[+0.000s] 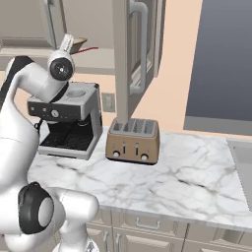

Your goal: Pick the mug and place it in the sink. Pick the bowl and place it in the open cabinet and then close the cabinet.

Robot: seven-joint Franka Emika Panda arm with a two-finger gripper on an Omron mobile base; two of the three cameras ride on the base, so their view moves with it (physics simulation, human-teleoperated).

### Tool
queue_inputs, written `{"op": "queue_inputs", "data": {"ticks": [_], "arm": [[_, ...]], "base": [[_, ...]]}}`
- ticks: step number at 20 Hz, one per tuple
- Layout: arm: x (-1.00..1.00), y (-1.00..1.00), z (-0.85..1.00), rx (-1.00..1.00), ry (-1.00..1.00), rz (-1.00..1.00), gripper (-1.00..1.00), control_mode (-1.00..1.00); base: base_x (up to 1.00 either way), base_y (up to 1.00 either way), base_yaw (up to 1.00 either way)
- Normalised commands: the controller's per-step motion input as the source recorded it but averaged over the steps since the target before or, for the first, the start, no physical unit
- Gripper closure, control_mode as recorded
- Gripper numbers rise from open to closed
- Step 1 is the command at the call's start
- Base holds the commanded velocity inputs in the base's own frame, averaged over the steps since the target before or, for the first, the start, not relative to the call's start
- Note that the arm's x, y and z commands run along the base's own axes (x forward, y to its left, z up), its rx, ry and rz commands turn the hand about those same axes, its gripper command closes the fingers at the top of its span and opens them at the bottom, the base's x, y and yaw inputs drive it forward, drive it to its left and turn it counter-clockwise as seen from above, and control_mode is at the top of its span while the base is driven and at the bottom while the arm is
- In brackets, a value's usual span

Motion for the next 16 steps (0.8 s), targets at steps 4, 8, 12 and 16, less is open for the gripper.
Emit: {"op": "queue_inputs", "data": {"ticks": [4, 8, 12, 16], "arm": [[1.0, 0.51, -0.17, 0.0, -0.01, 0.0, -1.0, -1.0], [0.46, 0.16, -0.03, -0.01, 0.02, -0.03, -1.0, -1.0], [-0.92, 0.01, -0.18, -0.04, -0.31, -0.08, -1.0, -1.0], [-0.91, -0.17, 0.0, 0.0, -0.2, -0.21, -1.0, -1.0]], "base": [[0.0, 0.0, 0.0], [0.0, 0.0, 0.0], [0.0, 0.0, 0.0], [0.0, 0.0, 0.0]]}}
